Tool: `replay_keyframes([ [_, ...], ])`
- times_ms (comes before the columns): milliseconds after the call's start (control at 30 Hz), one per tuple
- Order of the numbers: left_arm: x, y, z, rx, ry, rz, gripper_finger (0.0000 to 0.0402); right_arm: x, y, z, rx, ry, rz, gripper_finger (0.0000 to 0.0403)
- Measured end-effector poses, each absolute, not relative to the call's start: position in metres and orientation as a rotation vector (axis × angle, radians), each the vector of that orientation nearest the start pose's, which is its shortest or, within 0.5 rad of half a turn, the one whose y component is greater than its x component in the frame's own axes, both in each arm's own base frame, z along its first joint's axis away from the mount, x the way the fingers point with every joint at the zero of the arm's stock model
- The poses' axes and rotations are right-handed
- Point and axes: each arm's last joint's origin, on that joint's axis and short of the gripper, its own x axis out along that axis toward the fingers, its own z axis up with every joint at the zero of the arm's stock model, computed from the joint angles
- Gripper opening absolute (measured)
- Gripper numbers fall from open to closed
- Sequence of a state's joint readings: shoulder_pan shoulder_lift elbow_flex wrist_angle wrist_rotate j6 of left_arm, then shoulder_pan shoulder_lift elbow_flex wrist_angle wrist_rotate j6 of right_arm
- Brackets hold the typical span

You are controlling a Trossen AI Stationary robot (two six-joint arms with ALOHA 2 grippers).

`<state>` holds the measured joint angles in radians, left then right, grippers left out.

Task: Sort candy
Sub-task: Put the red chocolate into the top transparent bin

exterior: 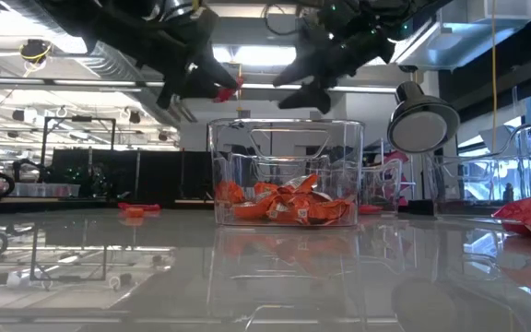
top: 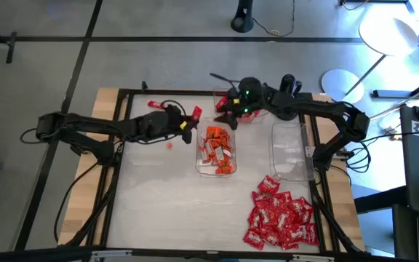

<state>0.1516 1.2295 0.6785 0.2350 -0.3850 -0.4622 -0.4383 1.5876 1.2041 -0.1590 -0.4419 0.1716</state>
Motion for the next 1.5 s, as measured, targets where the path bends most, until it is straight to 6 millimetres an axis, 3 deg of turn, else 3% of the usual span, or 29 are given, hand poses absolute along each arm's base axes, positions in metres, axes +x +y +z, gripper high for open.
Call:
replay_keyframes([
  [200,0.263,0.039,0.246,-0.359,0.156,0.607,0.0122,0.345,-0.11,0.295,0.352,0.367,-0.039,0.0273],
  [500,0.267,0.024,0.256,-0.269,0.08,0.54,0.0122,0.358,-0.081,0.307,0.287,0.251,-0.048,0.0273],
  [967,0.268,0.015,0.26,-0.232,0.055,0.508,0.0123,0.378,-0.078,0.294,0.295,0.167,0.01,0.0268],
  [1100,0.268,0.015,0.26,-0.238,0.055,0.495,0.0123,0.379,-0.078,0.295,0.285,0.151,-0.002,0.0227],
  [1500,0.268,0.015,0.261,-0.222,0.055,0.497,0.0126,0.378,-0.08,0.294,0.207,0.154,-0.042,0.0031],
])
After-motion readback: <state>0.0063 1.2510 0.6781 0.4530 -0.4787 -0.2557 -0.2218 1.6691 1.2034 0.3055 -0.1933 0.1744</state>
